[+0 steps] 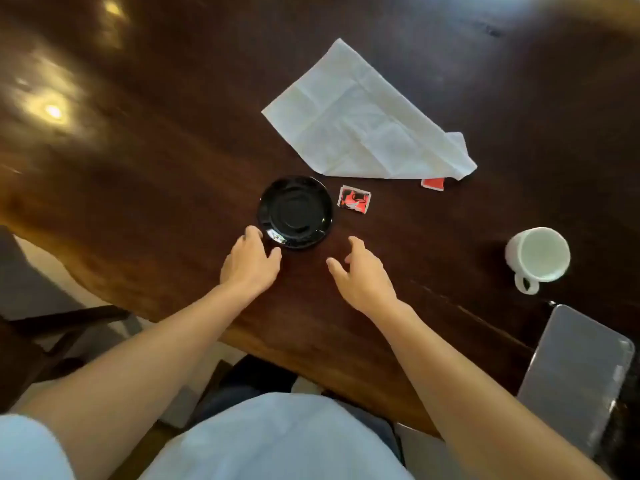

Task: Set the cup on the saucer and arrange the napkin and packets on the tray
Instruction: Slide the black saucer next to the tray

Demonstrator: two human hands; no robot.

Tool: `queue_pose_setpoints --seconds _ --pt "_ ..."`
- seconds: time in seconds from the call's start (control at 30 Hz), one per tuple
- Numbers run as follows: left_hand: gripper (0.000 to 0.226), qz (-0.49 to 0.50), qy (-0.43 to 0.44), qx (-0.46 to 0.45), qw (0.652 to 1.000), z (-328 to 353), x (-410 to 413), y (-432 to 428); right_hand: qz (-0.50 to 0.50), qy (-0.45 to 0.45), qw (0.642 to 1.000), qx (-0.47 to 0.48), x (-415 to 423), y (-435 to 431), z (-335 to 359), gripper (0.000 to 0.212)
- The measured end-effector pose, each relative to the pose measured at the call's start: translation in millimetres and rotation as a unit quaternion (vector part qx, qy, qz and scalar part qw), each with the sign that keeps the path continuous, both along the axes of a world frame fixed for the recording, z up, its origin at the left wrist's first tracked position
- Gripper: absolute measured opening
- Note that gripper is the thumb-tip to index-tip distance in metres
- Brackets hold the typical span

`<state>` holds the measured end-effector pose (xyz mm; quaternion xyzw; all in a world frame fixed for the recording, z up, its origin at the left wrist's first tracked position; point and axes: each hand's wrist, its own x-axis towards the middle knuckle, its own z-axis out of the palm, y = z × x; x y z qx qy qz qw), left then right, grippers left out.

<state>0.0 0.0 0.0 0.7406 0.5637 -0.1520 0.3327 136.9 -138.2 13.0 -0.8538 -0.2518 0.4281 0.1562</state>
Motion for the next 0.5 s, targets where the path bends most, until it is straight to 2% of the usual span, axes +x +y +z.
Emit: queue_pose_setpoints --seconds 0.07,0.17,0.3,0.4,0.43,0.5 --pt "0.046 0.057 -0.021 -0.002 0.998 -15.4 1.5 18.5 -0.094 0.076 0.993 0.009 0.1 15.8 -18.7 0.067" --pt "0.039 0.130 -0.057 -0.052 0.988 -37.7 4.6 39.9 -0.231 0.173 0.957 0.011 0.1 38.2 -42.9 0.056" --pt "0.027 0.242 -0.102 -0.149 0.953 -57.5 15.5 56.4 -0.301 0.281 0.911 0.007 -0.1 62.6 -67.6 0.048" --pt "0.020 0.241 -0.106 -0.177 0.948 -65.4 16.5 62.2 -0.307 0.281 0.909 0.003 -3.5 71.1 -79.7 0.020" --pt "0.017 0.228 -0.107 -0.177 0.951 -67.2 15.5 63.6 -0.299 0.270 0.915 -0.002 -3.0 71.8 -82.2 0.020" --pt "0.023 0.205 -0.101 -0.178 0.957 -67.2 13.7 65.7 -0.303 0.264 0.916 -0.003 -1.0 70.8 -82.9 0.025"
